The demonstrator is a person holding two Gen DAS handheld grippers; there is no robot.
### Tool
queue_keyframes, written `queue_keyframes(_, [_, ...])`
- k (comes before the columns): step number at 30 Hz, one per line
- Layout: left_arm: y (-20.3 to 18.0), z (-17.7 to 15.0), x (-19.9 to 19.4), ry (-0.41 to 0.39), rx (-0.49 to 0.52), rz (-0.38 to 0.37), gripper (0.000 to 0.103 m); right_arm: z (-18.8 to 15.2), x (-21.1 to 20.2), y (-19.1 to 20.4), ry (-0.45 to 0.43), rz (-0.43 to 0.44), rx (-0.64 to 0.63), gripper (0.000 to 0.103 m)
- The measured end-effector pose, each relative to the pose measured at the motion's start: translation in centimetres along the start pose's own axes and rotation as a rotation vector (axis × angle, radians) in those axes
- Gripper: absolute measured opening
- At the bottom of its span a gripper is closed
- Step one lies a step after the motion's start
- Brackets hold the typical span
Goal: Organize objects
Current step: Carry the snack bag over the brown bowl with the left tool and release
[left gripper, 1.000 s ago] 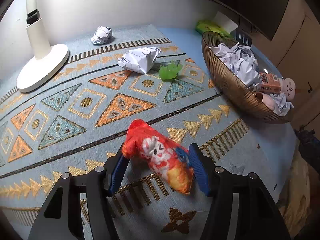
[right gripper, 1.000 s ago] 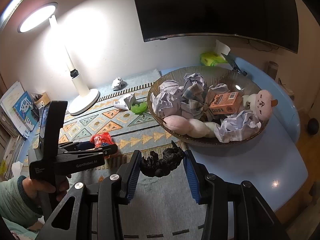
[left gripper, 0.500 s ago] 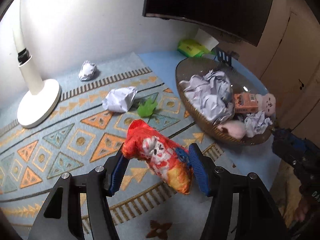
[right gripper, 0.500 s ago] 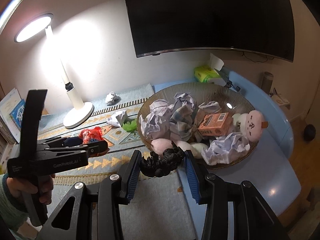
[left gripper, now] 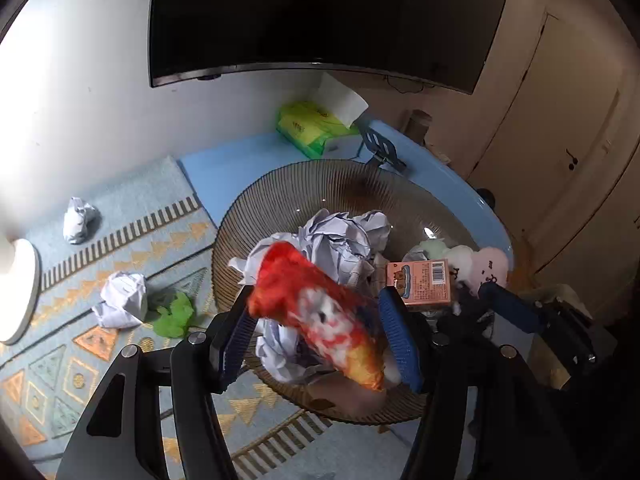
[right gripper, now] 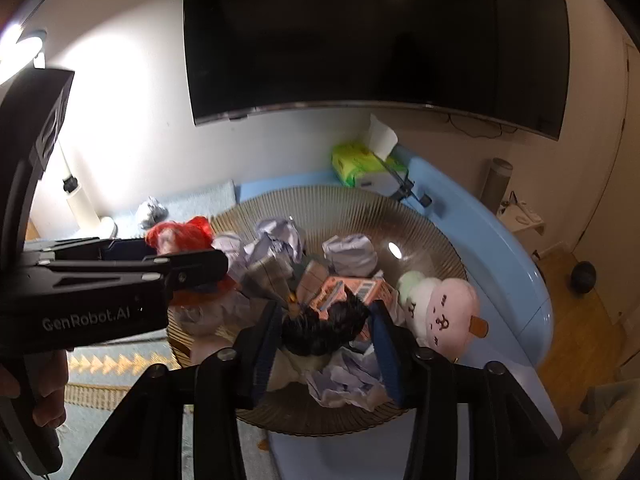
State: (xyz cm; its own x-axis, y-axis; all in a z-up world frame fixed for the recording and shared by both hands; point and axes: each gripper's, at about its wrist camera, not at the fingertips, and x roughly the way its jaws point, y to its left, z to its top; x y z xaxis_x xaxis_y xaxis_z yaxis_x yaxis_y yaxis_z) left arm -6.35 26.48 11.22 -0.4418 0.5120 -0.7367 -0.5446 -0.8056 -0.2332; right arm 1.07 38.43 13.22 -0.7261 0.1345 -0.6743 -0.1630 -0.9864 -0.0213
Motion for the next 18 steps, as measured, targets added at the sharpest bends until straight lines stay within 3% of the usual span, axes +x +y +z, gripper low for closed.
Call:
queue_keyframes(2, [0.2,-0.1,-0.4,-0.030,-0.020,-0.057,0.065,-0.5,-0.3,0.1,-0.009,-0.028,-0.019,0.063])
queue_keyframes(4, [0.3,-0.2,-1.6,-0.092,-0.011,-0.054,0.076,-1.0,-1.1,0.3,-0.040,-0.063,-0.040,0.074])
queue_keyframes(6, [0.5,-0.3,-2.6,-0.124,-0.001,-0.029,0.090,-1.5,-1.8,0.5,-0.046,-0.070,-0.057,0.074])
queue_keyframes(11, [3.4,-1.8,-4.6,-0.098,-0.035,0.058,0.090,-2.7,-3.8,2.1,-0.045,0.035,-0.071,0.075])
queue_keyframes(13, [5.4,-3.1,-5.2,-0.068,-0.087,0.093,0.090,-3.5,-4.4,3.5,-0.044,0.080,-0.092,0.080])
queue_keyframes(18, [10.5,-8.3,-6.4,0.018,-0.270,0.122,0.090,-6.1,-4.3,8.3,0.021,0.205,-0.180,0.080])
